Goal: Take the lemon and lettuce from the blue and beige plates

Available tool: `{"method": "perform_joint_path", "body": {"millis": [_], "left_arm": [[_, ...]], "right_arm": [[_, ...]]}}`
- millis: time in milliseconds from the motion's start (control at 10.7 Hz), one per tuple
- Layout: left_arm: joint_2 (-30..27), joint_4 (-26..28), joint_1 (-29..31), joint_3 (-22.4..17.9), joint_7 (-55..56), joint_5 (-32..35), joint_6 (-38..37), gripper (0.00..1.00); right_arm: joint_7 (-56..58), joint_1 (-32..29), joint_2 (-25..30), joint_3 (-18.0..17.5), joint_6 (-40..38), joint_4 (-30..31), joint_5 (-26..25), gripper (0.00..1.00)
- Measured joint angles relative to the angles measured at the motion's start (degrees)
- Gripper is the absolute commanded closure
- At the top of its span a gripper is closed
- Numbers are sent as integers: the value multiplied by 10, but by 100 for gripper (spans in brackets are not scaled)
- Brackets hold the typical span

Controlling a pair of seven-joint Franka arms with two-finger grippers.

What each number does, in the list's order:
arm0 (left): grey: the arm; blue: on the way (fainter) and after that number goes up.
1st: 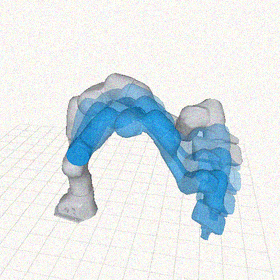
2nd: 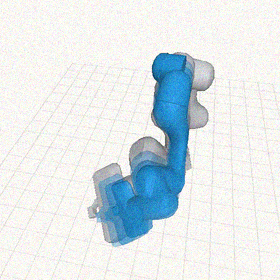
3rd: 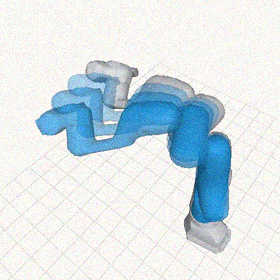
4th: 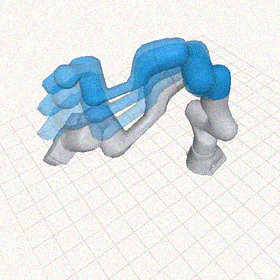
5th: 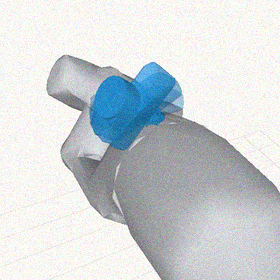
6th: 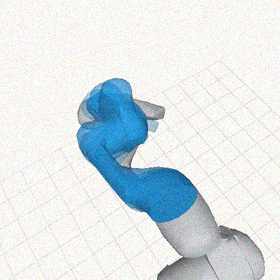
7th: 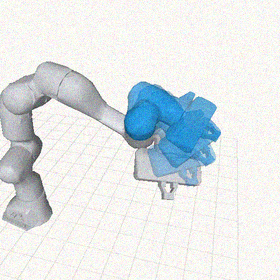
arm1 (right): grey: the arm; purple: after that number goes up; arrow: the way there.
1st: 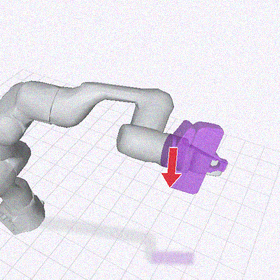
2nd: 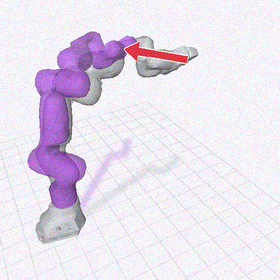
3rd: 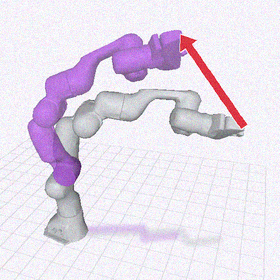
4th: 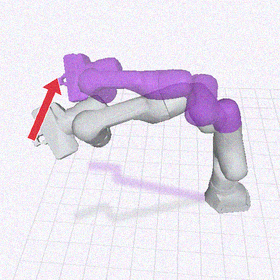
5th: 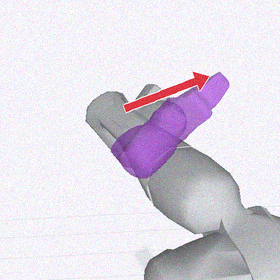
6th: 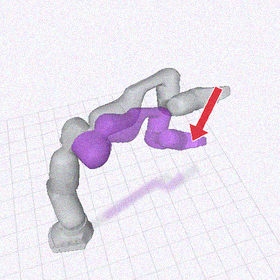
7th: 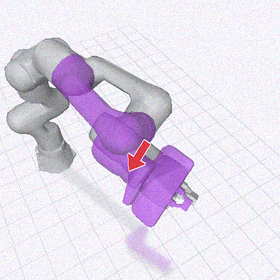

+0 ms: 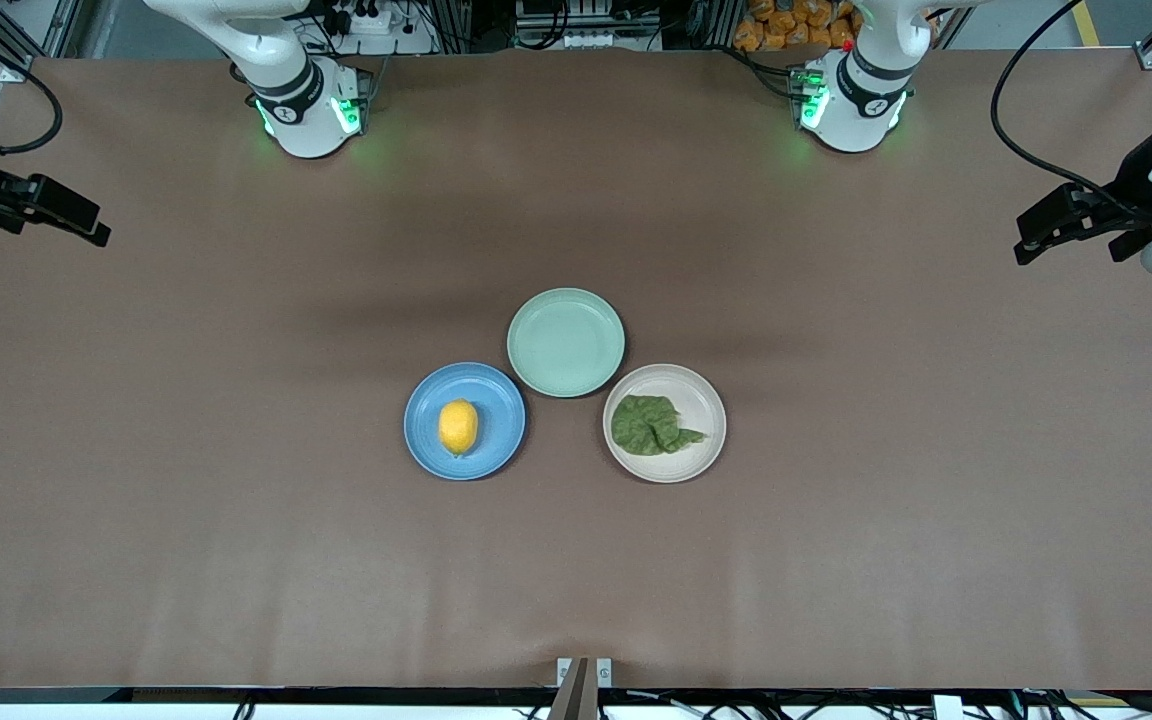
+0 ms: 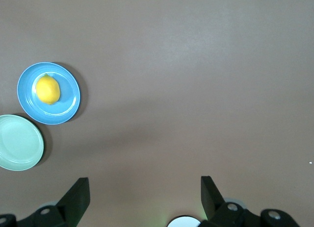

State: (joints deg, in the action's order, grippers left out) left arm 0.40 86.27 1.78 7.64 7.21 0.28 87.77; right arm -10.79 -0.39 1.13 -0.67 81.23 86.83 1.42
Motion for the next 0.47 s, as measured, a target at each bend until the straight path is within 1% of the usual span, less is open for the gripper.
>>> {"method": "perform_joint_path", "body": {"millis": [468], "left_arm": [[0, 0, 0, 0, -6, 0, 0, 0]], "right_arm": [[0, 0, 0, 0, 0, 0, 0, 0]]}}
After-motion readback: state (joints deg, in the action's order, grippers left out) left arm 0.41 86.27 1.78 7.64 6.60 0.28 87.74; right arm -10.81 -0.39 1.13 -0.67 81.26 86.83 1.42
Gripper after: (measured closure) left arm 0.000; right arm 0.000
